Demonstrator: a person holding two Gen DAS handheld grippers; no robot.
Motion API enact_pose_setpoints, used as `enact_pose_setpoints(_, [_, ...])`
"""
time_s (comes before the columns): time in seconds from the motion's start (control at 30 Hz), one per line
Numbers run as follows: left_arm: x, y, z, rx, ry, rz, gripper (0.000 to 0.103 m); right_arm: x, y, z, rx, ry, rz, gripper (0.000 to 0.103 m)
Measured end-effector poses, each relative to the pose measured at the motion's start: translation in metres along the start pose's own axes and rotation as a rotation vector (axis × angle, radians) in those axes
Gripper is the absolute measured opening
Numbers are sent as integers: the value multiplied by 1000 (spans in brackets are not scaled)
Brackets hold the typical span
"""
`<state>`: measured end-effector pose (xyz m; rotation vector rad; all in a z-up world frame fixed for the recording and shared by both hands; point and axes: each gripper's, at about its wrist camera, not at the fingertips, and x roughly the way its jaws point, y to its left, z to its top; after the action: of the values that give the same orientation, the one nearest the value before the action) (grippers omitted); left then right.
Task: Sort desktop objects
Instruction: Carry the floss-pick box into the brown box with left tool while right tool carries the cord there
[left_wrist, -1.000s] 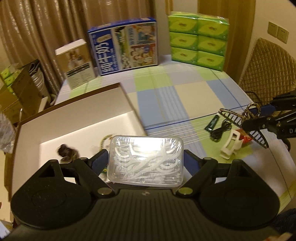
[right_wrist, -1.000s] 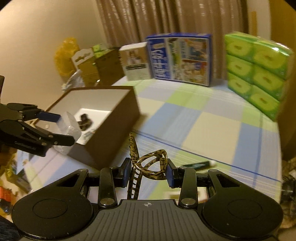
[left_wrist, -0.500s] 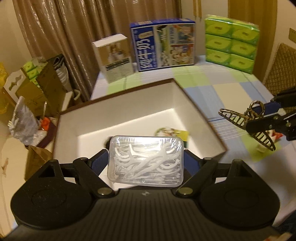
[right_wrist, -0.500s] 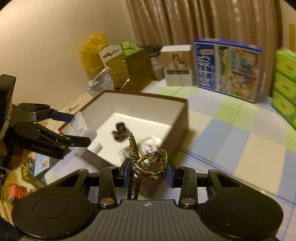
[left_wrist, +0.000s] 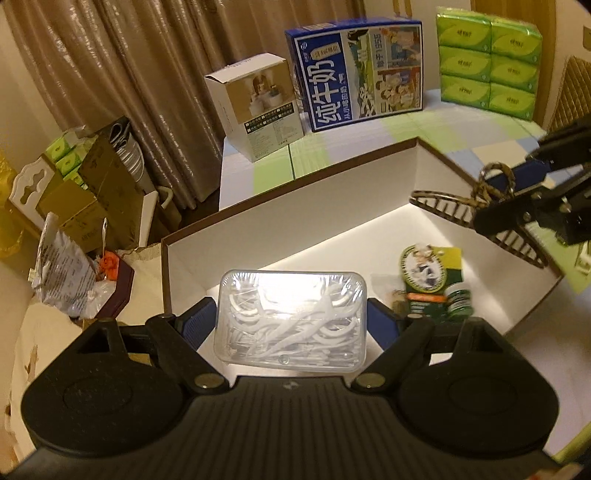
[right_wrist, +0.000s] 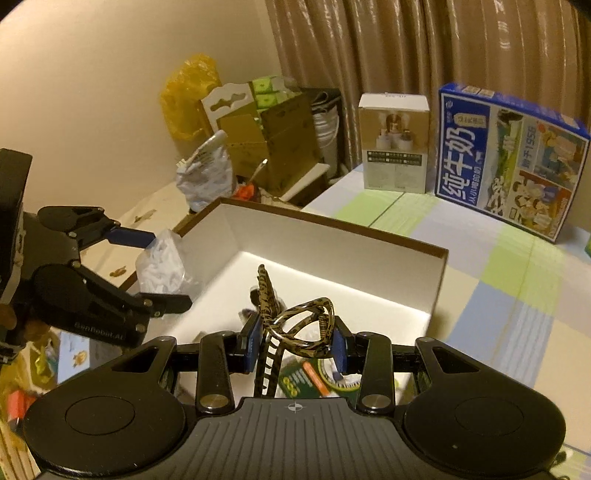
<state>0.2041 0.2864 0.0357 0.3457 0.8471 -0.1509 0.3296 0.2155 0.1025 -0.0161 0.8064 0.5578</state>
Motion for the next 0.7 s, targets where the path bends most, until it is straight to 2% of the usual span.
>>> enact_pose_setpoints(0.27, [38,22,3,22,30,-40,84,42,0,18,16,40,-43,36])
enact_pose_setpoints(0.5, [74,34,9,45,61,-77,84,92,-13,30,21,105,-46,36])
enact_pose_setpoints(0.7, [112,41,15,38,129,-88,84,128,-24,36,5,178,-85,36])
